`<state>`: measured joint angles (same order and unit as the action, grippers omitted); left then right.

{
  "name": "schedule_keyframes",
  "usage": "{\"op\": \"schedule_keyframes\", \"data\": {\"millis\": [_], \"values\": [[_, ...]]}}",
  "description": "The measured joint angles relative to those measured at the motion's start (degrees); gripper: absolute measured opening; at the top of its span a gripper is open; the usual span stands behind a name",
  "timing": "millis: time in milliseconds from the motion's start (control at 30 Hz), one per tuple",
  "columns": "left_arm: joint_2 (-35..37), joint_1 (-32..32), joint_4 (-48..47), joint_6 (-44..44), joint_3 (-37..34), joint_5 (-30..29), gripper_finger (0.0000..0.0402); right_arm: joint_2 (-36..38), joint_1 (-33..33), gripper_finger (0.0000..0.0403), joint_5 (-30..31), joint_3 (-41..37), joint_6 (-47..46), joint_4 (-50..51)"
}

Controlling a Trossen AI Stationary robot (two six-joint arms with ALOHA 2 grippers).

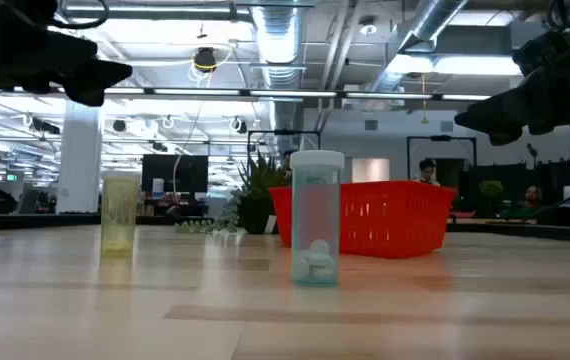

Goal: Pick and place pill bottles into a basket

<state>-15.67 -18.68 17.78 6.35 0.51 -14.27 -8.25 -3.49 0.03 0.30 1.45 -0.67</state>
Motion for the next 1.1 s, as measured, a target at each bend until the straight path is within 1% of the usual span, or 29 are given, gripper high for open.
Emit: {"op": "schedule_keyframes", "data": {"millis": [167,367,533,700,1100], "values": [[5.6,0.0,-0.3,0.1,0.0,3.6,0.0277,0.0,0.0,0.0173,0.0,0.0,0.0,0.0],[15.5,0.0,-6.4,0.1,0.0,4.0,0.0277,0.0,0.0,0.0173,0.0,0.0,0.0,0.0],[15.2,0.0,-9.1,0.1,0.3,3.4,0.0277,0.0,0.0,0.0173,0.0,0.0,0.0,0.0],[15.4,0.1,-14.9,-2.6,0.4,0.5,0.0277,0.0,0.0,0.0173,0.0,0.0,0.0,0.0],[15.4,0.1,-15.9,-4.0,0.6,1.0,0.0277,0.0,0.0,0.0173,0.0,0.0,0.0,0.0]]}}
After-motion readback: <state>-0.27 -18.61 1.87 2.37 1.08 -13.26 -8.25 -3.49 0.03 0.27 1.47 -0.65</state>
